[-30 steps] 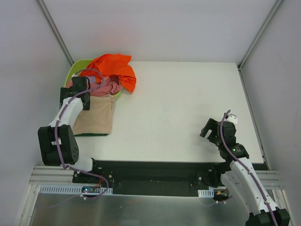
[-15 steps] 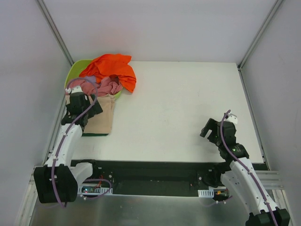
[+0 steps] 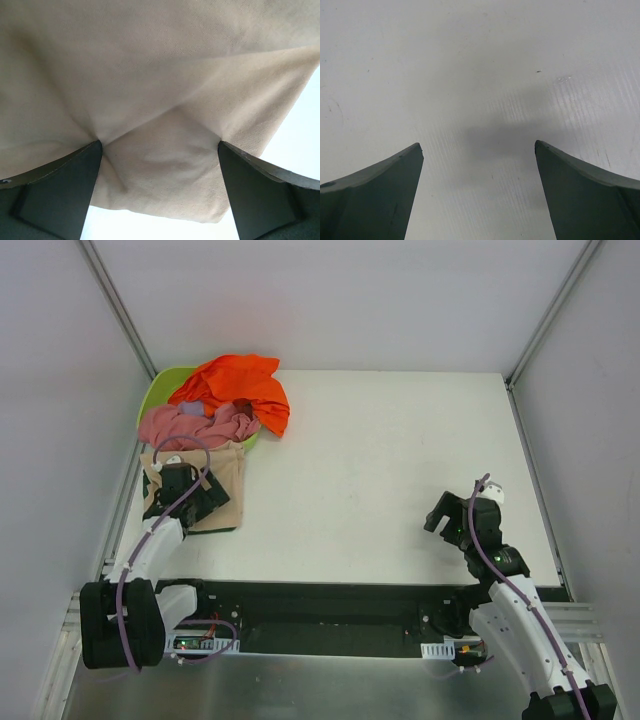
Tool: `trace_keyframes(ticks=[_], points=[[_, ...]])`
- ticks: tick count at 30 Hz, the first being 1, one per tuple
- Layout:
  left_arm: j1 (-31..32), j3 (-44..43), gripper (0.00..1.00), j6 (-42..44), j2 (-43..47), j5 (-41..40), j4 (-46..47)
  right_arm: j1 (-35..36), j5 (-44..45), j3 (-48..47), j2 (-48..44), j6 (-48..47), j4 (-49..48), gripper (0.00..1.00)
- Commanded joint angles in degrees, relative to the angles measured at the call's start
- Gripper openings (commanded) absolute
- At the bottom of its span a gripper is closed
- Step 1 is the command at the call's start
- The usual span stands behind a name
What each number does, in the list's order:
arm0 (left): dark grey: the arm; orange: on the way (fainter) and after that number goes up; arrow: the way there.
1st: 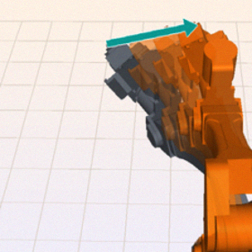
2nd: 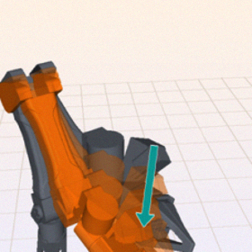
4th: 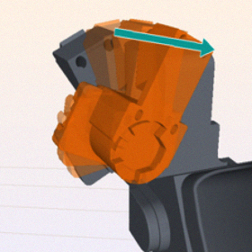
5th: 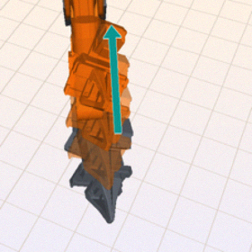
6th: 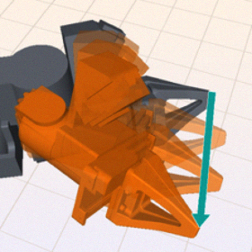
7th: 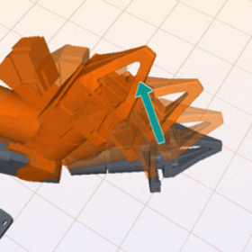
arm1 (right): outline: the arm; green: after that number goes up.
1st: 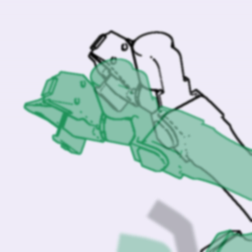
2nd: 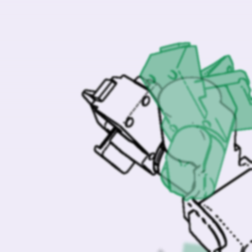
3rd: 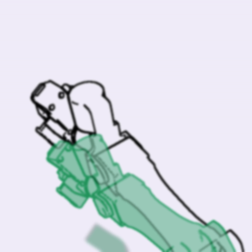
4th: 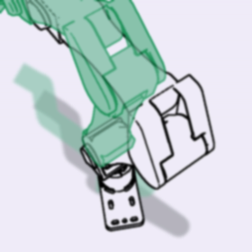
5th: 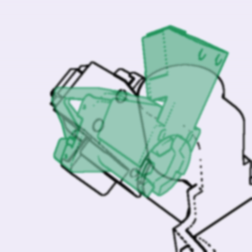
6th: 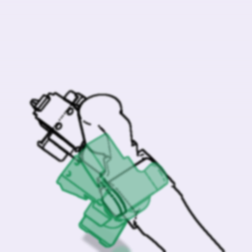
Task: Fold and stack the t-shirts
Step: Smooth out wrinkles on the folded tshirt
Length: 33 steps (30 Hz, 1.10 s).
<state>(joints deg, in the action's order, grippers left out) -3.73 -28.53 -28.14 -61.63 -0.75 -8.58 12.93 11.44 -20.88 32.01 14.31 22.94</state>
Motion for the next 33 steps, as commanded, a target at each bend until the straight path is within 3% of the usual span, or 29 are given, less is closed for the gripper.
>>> trace_keyframes(ticks=[1, 11, 18, 27, 29, 33], points=[[0.2, 4.0, 0.99, -5.3, 4.5, 2.0, -1.9, -0.3, -0.6, -0.1, -0.4, 0.0, -1.3, 0.96], [0.2, 8.8, 0.99, -8.5, 12.6, 4.5, -7.3, -0.4, -1.9, -0.2, -1.1, -0.1, -1.0, 0.96], [0.1, 6.7, 0.99, -13.9, 14.5, -10.0, -17.2, -0.4, -1.7, -0.2, -0.8, -0.2, -0.8, 0.96], [0.2, -0.5, 0.99, -15.0, 13.6, -18.8, -22.1, -0.3, -0.4, -0.2, -0.5, -0.1, -0.4, 0.96], [0.1, -1.3, 0.99, -15.0, 14.1, -18.3, -22.3, -0.3, 0.0, -0.4, -0.3, -0.1, -0.4, 0.96], [0.1, -4.9, 0.99, -10.7, 14.3, -9.1, -20.5, -0.3, -0.1, -0.4, 0.3, -0.2, -0.6, 0.96]])
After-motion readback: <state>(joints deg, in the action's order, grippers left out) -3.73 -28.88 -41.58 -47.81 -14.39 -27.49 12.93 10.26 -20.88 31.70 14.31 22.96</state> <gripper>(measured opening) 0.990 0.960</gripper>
